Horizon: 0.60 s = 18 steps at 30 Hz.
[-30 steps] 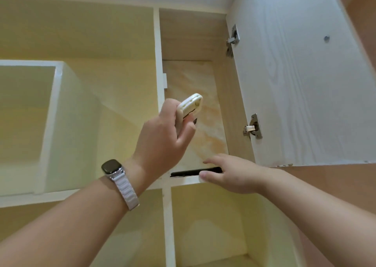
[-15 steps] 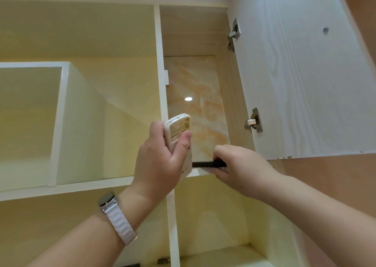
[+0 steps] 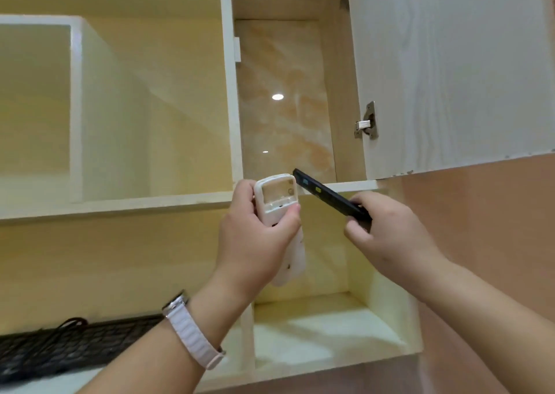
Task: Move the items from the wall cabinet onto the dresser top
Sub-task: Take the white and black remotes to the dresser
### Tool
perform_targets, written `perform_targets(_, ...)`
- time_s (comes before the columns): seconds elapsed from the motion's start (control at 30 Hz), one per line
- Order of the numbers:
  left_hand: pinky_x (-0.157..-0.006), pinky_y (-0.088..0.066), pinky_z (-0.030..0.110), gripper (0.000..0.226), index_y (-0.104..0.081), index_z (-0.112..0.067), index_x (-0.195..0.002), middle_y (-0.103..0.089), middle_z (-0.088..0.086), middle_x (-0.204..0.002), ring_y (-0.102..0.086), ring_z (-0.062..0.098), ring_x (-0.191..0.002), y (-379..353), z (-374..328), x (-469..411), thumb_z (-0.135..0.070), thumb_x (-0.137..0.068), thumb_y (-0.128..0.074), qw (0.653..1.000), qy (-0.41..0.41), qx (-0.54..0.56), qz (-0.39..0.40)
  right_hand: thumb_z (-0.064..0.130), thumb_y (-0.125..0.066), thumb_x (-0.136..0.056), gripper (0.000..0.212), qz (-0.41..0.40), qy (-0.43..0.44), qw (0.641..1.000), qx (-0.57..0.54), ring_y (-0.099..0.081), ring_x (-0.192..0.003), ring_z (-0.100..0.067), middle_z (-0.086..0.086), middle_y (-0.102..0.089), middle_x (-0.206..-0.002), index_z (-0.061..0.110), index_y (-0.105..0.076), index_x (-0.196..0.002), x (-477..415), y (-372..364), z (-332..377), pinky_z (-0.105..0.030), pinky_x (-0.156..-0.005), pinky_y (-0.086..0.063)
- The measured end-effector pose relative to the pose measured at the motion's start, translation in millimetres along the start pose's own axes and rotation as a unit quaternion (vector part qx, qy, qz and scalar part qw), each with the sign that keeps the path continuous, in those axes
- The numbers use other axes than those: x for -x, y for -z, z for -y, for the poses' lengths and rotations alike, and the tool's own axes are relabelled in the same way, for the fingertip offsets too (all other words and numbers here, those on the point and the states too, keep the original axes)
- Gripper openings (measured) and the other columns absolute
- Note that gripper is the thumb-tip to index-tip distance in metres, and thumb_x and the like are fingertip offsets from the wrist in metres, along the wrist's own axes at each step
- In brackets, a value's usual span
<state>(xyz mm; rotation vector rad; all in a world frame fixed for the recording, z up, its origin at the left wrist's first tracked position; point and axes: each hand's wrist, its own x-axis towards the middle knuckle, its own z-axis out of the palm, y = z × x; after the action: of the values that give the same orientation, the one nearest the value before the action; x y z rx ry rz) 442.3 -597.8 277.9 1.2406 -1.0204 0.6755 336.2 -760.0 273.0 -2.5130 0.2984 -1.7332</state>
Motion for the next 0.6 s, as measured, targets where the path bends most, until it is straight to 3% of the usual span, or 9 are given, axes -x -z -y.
perform_targets(0.17,-0.064,-0.06,0.032,0.021,-0.058,-0.022,-0.092,-0.069,-0.004,-0.085,-0.068,0.012,-0.076,0.0,18.2,38.3,-0.024,-0.081,-0.077,0.995,0.079,0.039,0.054,0.018,-0.059,-0.085,0.007,-0.001,-0.061,0.997,-0.043,-0.052,-0.069,-0.004,0.009,-0.057,-0.072,0.022,-0.06,-0.09,46.5,-4.1,-3.5,-0.016,-0.055,-0.036)
perform_targets(0.37,-0.065,-0.06,0.032,0.019,-0.059,-0.023,-0.091,-0.071,0.001,-0.087,-0.07,0.015,-0.078,-1.3,46.6,76.0,-0.021,-0.082,-0.076,0.978,0.144,0.117,0.097,0.017,-0.059,-0.083,0.009,0.018,-0.151,0.988,-0.027,-0.053,-0.069,-0.009,0.006,-0.06,-0.073,0.021,-0.064,-0.09,102.5,-12.5,10.0,-0.017,-0.056,-0.037)
perform_targets(0.6,-0.064,-0.059,0.032,0.018,-0.061,-0.027,-0.092,-0.073,-0.003,-0.086,-0.071,0.014,-0.077,-1.8,82.5,109.5,-0.02,-0.084,-0.075,0.938,0.206,0.212,0.178,0.014,-0.059,-0.083,0.012,0.019,-0.266,0.963,-0.028,-0.046,-0.055,-0.002,0.007,-0.054,-0.064,0.026,-0.061,-0.082,146.7,-22.4,39.4,-0.012,-0.048,-0.036)
